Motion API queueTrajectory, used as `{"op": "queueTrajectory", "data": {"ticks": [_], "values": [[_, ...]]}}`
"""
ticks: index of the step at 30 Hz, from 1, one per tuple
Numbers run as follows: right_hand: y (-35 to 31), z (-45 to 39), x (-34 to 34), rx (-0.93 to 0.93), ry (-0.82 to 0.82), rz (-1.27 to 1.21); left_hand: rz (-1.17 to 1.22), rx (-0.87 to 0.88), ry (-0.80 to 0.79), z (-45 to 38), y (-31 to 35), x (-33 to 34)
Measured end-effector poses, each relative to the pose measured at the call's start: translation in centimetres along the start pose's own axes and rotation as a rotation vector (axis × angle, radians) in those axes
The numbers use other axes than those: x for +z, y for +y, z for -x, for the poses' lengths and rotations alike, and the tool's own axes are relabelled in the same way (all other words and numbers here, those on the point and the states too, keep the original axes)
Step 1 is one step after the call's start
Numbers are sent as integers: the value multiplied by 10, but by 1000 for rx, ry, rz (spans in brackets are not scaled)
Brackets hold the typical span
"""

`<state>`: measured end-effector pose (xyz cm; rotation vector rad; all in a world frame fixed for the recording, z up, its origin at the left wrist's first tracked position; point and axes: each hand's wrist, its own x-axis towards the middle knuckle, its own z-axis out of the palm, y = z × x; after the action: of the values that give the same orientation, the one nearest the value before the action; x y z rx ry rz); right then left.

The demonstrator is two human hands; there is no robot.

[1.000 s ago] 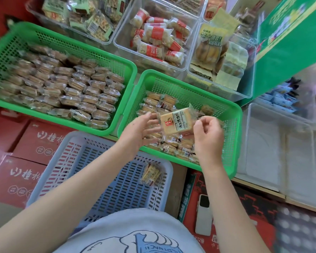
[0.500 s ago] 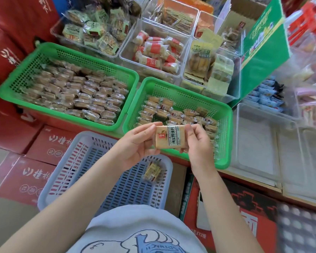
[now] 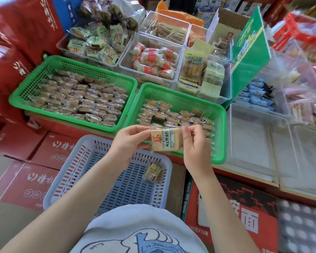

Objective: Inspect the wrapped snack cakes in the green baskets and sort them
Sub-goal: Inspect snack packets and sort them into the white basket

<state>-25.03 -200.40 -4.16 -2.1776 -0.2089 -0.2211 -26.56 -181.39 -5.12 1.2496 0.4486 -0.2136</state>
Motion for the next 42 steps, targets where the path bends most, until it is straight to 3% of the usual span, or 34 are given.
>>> {"op": "queueTrajectory", "data": {"ticks": [8,14,17,23,28,34,42], "values": [[2,8,-8,137,4,-70,-106,131,-88,14,4,3],[-3,16,-14,574,-107,-756,-50,93,-274,24,7,-5],[-1,21,-15,588,-193,-992,-46,89,-314,27,9,-8],[-2,31,-8,624,-290,-1168,14,86,-336,31,6,-13],[-15,31,3,749,-142,-1193,60,89,-267,31,7,-18],[-25,24,18,881,66,-1106,-270,293,-137,36,4,-25],[-35,19,28,980,130,-955,-570,463,-41,26,2,-37]]}}
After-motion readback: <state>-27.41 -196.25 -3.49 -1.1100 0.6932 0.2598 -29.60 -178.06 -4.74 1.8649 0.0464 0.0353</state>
